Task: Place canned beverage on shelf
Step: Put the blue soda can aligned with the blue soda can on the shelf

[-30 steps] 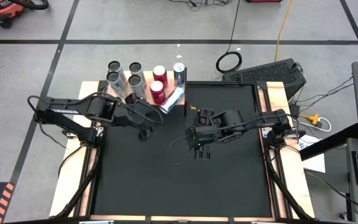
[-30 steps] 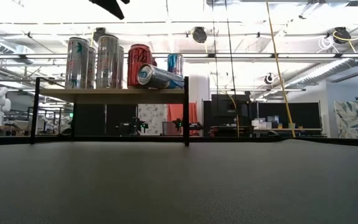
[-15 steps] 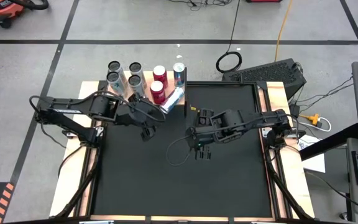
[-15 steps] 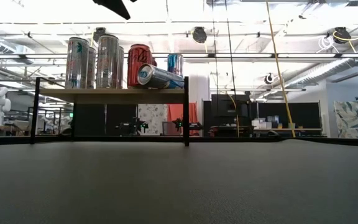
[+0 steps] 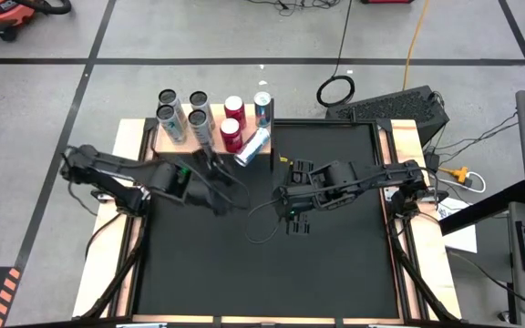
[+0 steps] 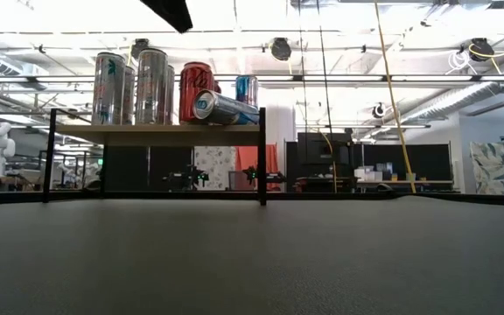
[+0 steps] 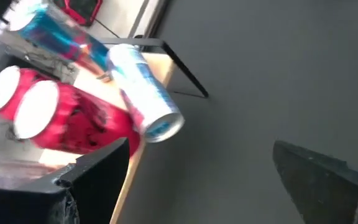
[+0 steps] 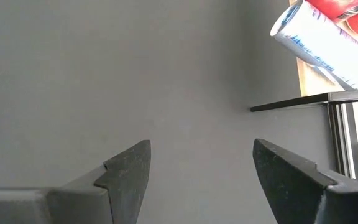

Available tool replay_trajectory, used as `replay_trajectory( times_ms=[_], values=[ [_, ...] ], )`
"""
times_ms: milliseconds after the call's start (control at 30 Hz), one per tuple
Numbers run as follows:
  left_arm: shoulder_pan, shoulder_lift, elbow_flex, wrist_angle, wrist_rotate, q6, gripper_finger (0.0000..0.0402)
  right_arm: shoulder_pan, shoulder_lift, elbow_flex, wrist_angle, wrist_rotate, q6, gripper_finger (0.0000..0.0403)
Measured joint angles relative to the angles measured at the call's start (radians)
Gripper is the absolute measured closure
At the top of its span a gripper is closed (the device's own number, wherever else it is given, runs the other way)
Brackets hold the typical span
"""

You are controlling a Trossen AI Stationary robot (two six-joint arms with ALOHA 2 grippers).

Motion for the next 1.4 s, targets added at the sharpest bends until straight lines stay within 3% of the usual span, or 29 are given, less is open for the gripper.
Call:
replay_trajectory(
  times_ms=[333,633,833,1167,1400],
  values=[
    [-0.072,0.104,-0.171,0.039,-0.299,-0.007,0.0011,0.0,0.0,0.0,0.0,-0.003,0.002,0.0138],
    [-0.053,0.145,-0.259,0.211,-0.338,0.067,0.0011,0.001,0.0,0.0,0.0,-0.003,0.002,0.0138],
    [-0.048,0.144,-0.299,0.255,-0.442,0.106,0.0011,0.001,0.0,0.0,0.0,-0.004,-0.003,0.0138],
    [-0.032,0.144,-0.373,0.433,-0.426,0.331,0.0011,0.001,0.0,0.0,0.0,-0.005,-0.005,0.0138],
    [0.025,0.144,-0.373,0.47,-0.408,0.366,0.0011,0.002,0.0,0.0,0.0,-0.058,-0.009,0.0138]
  ],
)
